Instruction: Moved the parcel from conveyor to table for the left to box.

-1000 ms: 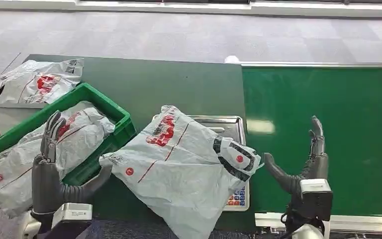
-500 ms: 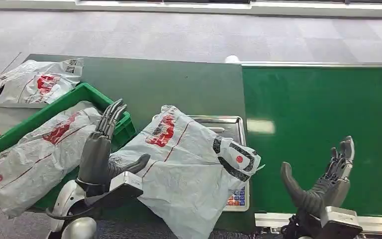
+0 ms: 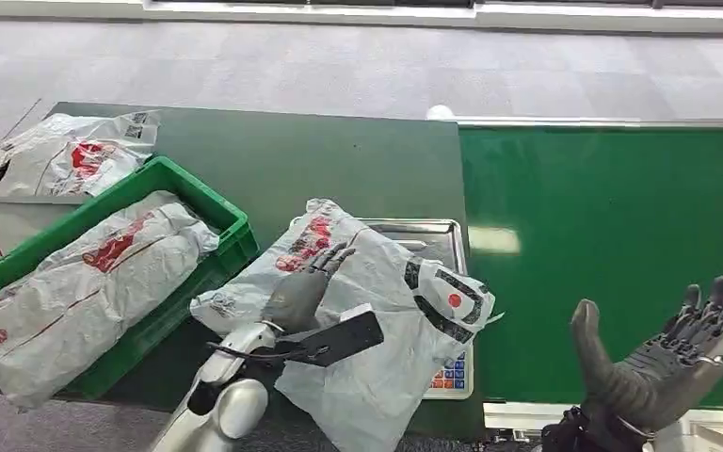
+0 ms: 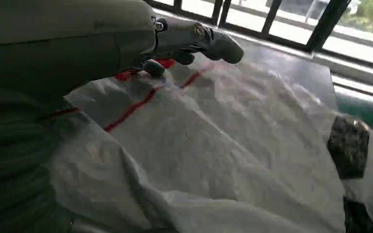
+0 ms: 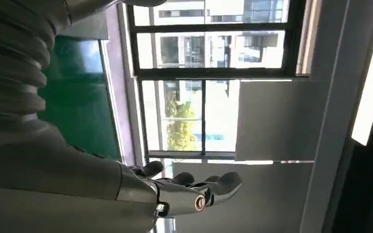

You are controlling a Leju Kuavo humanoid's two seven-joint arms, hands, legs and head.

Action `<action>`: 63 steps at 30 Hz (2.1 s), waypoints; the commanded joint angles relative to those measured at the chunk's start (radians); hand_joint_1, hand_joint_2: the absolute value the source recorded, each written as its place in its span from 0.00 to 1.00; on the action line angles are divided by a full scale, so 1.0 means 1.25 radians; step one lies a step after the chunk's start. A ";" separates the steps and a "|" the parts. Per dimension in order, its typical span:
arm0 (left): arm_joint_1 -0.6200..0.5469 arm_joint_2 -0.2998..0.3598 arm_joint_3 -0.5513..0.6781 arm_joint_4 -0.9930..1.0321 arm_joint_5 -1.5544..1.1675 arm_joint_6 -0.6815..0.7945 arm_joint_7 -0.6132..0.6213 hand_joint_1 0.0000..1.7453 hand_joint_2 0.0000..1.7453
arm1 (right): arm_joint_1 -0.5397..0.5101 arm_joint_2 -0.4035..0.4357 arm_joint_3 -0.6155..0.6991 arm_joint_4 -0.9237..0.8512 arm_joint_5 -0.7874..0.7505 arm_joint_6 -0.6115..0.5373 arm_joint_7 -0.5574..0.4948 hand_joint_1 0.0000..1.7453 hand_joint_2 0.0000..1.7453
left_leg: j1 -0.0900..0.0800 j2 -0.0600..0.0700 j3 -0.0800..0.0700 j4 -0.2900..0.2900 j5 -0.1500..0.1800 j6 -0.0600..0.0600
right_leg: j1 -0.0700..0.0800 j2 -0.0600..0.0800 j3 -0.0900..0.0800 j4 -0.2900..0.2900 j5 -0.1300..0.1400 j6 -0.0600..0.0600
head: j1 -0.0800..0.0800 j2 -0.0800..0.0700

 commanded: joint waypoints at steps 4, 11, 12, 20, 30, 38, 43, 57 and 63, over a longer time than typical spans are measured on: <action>-0.118 -0.068 -0.058 0.323 0.012 -0.004 0.005 0.00 1.00 | -0.012 0.031 -0.039 -0.002 -0.004 0.002 0.002 0.00 1.00 | -0.001 -0.002 0.000 -0.002 0.002 0.000 | 0.000 -0.002 0.001 -0.001 0.001 -0.001 | 0.000 0.000; -0.147 -0.076 -0.050 0.589 0.008 0.032 -0.018 1.00 1.00 | -0.032 -0.009 0.073 0.110 -0.002 0.002 0.002 0.00 1.00 | 0.000 0.001 0.004 -0.004 0.002 0.001 | 0.001 0.001 0.005 -0.003 0.002 0.000 | 0.000 0.000; -0.145 -0.072 -0.046 0.589 0.008 0.035 -0.018 1.00 1.00 | -0.039 -0.014 0.081 0.115 -0.004 0.002 0.002 0.00 1.00 | -0.001 0.002 0.004 -0.005 0.003 0.001 | 0.000 0.002 0.004 -0.005 0.003 0.000 | 0.000 0.000; -0.048 -0.024 0.068 0.398 0.021 0.129 -0.015 1.00 1.00 | -0.030 -0.024 0.090 0.098 0.005 0.002 0.010 0.00 1.00 | -0.002 0.000 -0.002 -0.004 -0.003 0.006 | -0.002 -0.003 0.007 -0.003 -0.006 0.002 | 0.000 0.000; 0.066 0.040 0.297 -0.311 0.082 0.334 -0.105 1.00 1.00 | 0.012 -0.015 0.048 0.065 0.011 0.002 0.002 0.00 1.00 | -0.001 0.008 0.008 0.000 -0.003 0.000 | 0.001 0.006 0.010 0.002 -0.002 -0.001 | 0.000 0.000; 0.011 0.097 0.424 -0.431 0.174 0.390 -0.162 1.00 1.00 | 0.037 -0.005 0.015 0.048 0.015 0.002 0.002 0.00 1.00 | -0.001 0.004 0.005 -0.002 0.000 -0.002 | 0.002 0.004 0.002 0.002 -0.002 -0.003 | 0.000 0.000; -0.002 0.114 0.477 -0.423 0.064 0.417 -0.106 1.00 1.00 | 0.051 0.000 0.028 0.039 0.023 0.002 0.002 0.00 1.00 | -0.001 0.004 0.003 -0.003 0.001 -0.002 | 0.002 0.003 0.001 0.002 -0.001 -0.003 | 0.000 0.000; -0.073 0.128 0.517 -0.244 -0.054 0.342 -0.006 0.00 1.00 | 0.032 -0.016 0.061 0.052 0.026 0.002 0.022 0.00 1.00 | -0.001 0.001 0.004 -0.004 0.002 -0.002 | 0.001 0.000 0.002 0.001 -0.001 -0.003 | 0.000 0.000; -0.131 0.133 0.516 -0.121 -0.187 0.321 0.058 0.00 1.00 | 0.005 -0.041 0.090 0.075 0.031 0.002 0.043 0.00 1.00 | -0.001 0.002 0.003 -0.004 0.003 -0.002 | 0.002 0.001 0.001 0.000 0.001 -0.004 | 0.000 0.000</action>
